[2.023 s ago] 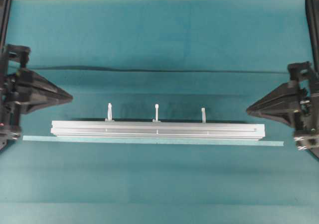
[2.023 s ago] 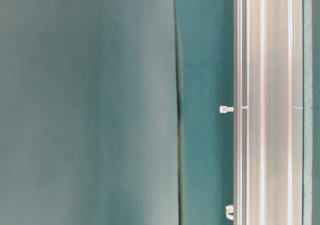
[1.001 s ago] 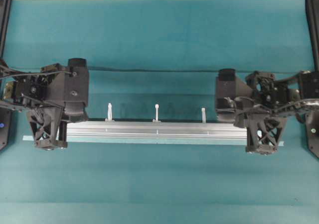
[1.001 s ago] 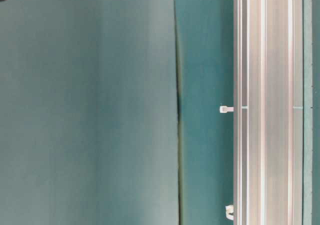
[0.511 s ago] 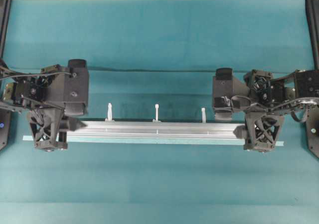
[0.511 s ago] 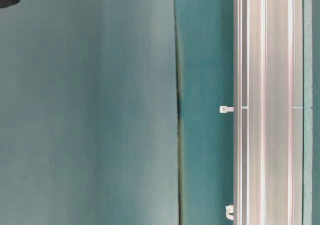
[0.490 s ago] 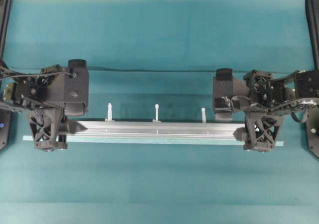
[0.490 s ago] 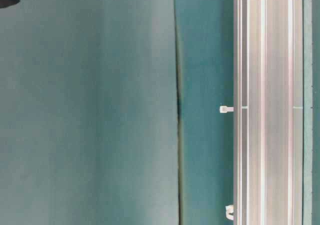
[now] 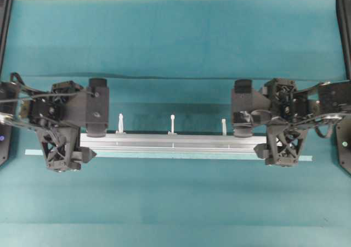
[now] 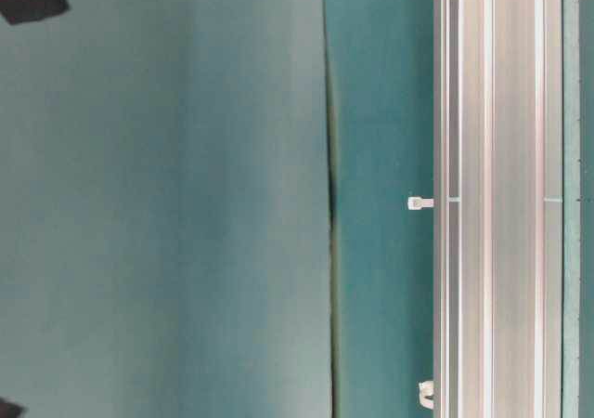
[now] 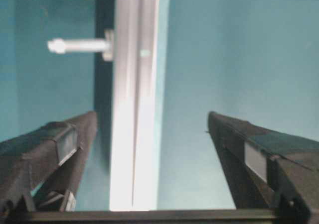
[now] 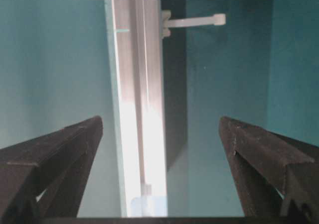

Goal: Lift the large metal rail with both hands.
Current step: 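Lower both open grippers over the rail near each end, then close both grippers around the silver rail near its ends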

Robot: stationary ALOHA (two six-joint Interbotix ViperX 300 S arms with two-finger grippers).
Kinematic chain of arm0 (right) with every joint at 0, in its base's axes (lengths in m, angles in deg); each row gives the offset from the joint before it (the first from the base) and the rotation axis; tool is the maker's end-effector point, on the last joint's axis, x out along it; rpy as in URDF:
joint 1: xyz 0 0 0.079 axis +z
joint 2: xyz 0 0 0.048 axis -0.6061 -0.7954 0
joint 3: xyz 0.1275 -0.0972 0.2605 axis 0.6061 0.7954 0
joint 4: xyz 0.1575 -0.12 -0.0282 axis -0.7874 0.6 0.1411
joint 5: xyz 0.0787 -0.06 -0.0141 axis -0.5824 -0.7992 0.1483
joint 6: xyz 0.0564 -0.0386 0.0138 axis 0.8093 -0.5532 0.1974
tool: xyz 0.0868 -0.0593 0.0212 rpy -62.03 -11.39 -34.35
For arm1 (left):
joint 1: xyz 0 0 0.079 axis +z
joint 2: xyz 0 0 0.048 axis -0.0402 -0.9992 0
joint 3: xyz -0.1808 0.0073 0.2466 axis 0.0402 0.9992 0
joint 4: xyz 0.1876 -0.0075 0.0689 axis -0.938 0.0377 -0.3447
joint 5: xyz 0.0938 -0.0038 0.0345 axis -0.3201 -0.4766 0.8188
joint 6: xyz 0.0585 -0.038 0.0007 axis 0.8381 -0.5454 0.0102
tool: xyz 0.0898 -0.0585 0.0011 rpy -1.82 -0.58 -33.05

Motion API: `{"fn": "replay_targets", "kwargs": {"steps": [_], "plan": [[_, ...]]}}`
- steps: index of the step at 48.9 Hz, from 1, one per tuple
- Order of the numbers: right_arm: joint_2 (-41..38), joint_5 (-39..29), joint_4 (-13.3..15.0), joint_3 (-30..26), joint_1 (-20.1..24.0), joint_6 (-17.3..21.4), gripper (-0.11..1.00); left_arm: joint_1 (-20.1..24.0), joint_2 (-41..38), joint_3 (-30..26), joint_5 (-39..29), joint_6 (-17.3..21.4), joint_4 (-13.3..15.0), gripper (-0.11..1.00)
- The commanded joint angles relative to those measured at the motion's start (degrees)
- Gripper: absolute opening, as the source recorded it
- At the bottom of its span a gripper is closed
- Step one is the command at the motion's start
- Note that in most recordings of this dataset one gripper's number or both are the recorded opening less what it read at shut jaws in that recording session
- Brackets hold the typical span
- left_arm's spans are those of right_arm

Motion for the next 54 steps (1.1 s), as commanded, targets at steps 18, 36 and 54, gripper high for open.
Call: {"fn": "replay_targets", "kwargs": {"steps": [18,36,54], "plan": [[-4.66,7.12,0.18,2.64,0.09,-0.62,0.96,0.0,-5.98,2.11,5.71,0.18,-0.18,1.0],[-7.65,10.63,0.18,3.78,0.35,-0.53,0.96,1.32,-11.87,2.64,10.55,0.35,-0.09,1.0],[-13.36,14.68,-0.26,4.04,1.76,-0.44,0.96,1.76,-13.8,3.08,11.78,0.26,-0.18,1.0]]}}
